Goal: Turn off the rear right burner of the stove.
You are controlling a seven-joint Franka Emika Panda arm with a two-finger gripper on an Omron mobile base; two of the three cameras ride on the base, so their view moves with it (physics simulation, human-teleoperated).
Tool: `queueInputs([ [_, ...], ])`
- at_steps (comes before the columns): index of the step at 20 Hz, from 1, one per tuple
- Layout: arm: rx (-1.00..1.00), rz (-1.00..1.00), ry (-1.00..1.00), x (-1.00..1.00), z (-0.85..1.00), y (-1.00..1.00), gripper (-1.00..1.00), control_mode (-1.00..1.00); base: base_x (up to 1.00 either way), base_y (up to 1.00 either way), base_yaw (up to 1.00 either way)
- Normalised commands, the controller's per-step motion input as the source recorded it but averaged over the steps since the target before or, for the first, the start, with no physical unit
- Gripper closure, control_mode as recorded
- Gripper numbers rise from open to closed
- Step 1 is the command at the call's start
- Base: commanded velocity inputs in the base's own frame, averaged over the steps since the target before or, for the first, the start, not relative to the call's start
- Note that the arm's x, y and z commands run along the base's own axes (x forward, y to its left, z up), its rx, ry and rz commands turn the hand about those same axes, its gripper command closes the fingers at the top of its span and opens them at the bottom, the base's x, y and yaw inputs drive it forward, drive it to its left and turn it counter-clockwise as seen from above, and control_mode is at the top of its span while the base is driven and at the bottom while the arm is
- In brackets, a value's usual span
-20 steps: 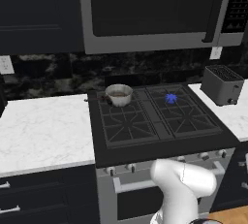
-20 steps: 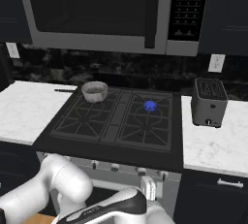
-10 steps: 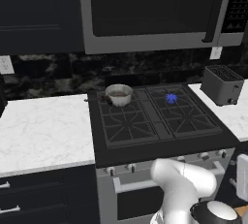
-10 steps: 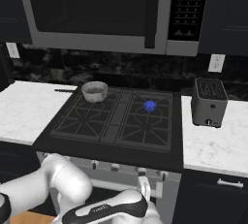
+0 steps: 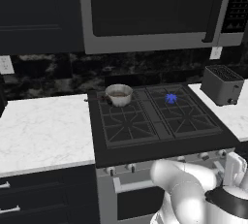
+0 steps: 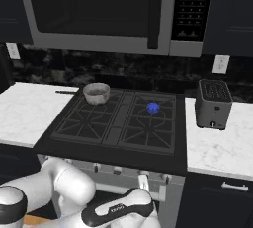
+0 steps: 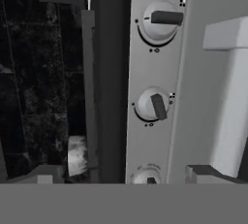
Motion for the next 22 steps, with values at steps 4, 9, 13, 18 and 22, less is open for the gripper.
queueInputs([
  [4, -0.01, 0.0, -0.13, 0.26, -0.18, -0.03, -1.0, -1.0, 0.0, 0.0, 0.0],
  [9, 0.0, 0.0, -0.1, 0.3, -0.15, -0.01, -1.0, -1.0, 0.0, 0.0, 0.0],
  [13, -0.03, 0.0, -0.09, 0.32, -0.18, 0.0, -1.0, -1.0, 0.0, 0.0, 0.0],
  [18, -0.07, 0.0, -0.07, 0.21, -0.26, 0.0, -1.0, -1.0, 0.0, 0.0, 0.0],
  [22, -0.04, 0.0, -0.06, 0.12, -0.29, -0.04, -1.0, -1.0, 0.0, 0.0, 0.0],
])
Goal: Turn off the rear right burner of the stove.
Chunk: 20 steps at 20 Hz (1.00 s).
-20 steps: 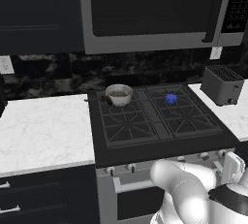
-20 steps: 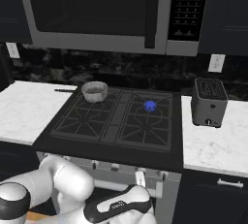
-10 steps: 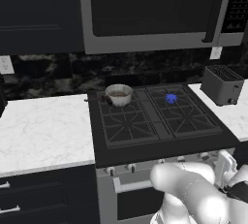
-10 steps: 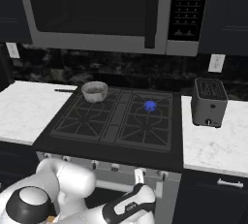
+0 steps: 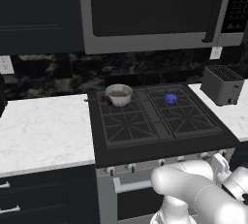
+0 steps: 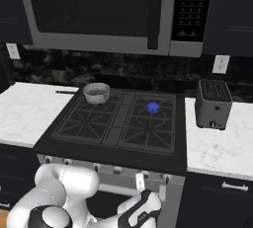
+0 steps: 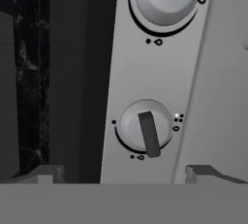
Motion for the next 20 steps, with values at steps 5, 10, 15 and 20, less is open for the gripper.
queueInputs([
  [5, 0.0, 0.0, -0.04, 0.05, -0.29, -0.23, -1.0, -1.0, 0.0, 0.0, 0.0],
  [10, 0.0, 0.0, -0.01, 0.25, -0.04, -0.17, -1.0, -1.0, 0.0, 0.0, 0.0],
  [15, 0.0, -0.01, 0.0, 0.36, 0.0, 0.0, -1.0, -1.0, 0.0, 0.0, 0.0],
  [20, 0.0, 0.0, -0.1, 0.06, 0.0, 0.0, -1.0, -1.0, 0.0, 0.0, 0.0],
])
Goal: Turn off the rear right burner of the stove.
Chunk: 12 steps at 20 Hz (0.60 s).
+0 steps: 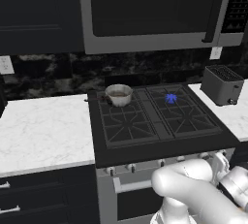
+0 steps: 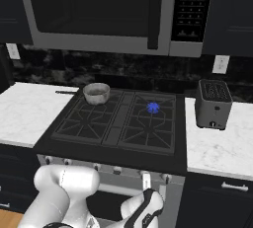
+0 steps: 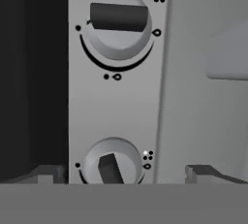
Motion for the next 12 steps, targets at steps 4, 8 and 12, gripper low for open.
queueInputs([
  [4, 0.0, 0.0, -0.09, 0.02, 0.0, 0.0, -1.0, -1.0, 0.0, 0.0, 0.0],
  [8, 0.0, 0.0, 0.0, 0.17, 0.0, 0.0, -1.0, -1.0, 0.0, 0.0, 0.0],
  [12, 0.0, 0.0, 0.0, 0.27, 0.06, 0.07, -1.0, -1.0, 0.0, 0.0, 0.0],
])
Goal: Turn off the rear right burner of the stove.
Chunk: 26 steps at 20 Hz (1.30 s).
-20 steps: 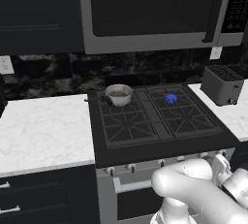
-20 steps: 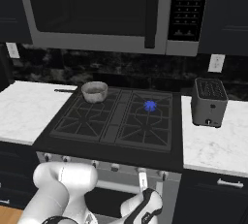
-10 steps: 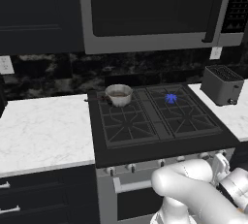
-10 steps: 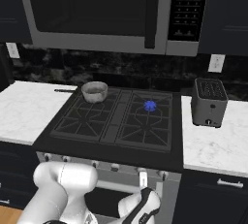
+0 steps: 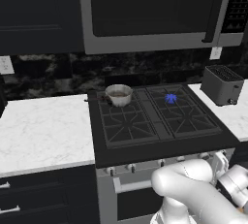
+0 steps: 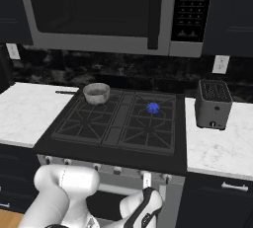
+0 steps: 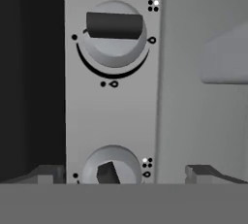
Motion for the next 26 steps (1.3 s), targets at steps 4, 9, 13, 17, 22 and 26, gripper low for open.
queueInputs([
  [4, 0.0, 0.0, 0.0, 0.1, 0.11, 0.16, -1.0, -1.0, 0.0, 0.0, 0.0],
  [9, -0.01, 0.06, 0.0, 0.0, 0.08, 0.22, -1.0, -1.0, 0.0, 0.0, 0.0],
  [13, 0.0, 0.01, 0.0, 0.0, 0.03, 0.01, -1.0, -1.0, 0.0, 0.0, 0.0],
  [17, 0.0, 0.0, 0.01, 0.16, 0.08, 0.0, -1.0, -1.0, 0.0, 0.0, 0.0],
  [22, 0.0, 0.0, 0.01, 0.34, 0.2, 0.0, -1.0, -1.0, 0.0, 0.0, 0.0],
  [26, 0.0, 0.0, 0.01, 0.16, 0.15, 0.0, 1.0, -1.0, 0.0, 0.0, 0.0],
])
